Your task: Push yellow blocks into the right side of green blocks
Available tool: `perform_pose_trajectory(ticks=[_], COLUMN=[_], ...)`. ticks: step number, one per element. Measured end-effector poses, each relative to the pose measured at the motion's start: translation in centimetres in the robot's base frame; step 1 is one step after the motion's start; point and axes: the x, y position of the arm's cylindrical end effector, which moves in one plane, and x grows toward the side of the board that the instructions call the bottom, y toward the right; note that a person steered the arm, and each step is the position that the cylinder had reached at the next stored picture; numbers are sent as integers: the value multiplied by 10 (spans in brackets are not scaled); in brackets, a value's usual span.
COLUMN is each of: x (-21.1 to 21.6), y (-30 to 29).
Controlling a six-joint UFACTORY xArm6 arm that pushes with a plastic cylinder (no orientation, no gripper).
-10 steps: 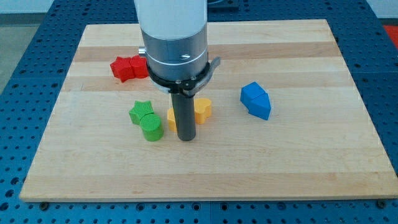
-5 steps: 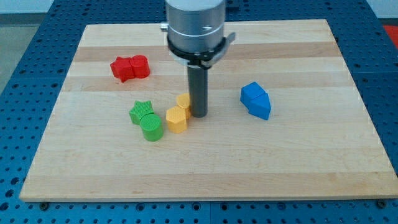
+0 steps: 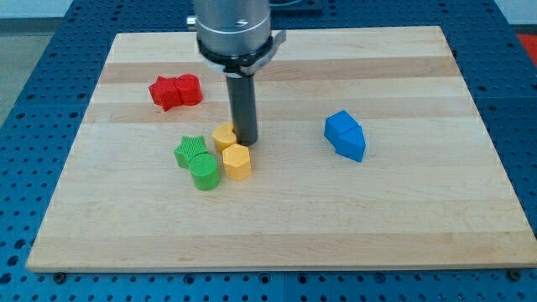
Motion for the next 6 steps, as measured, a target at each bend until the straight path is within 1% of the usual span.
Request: perform_pose_trajectory(ticks=[1,2,3,4,5,6], x=[0,-27,-39,-28,-14,-12], y=[-1,14,5,-29,-33,-33])
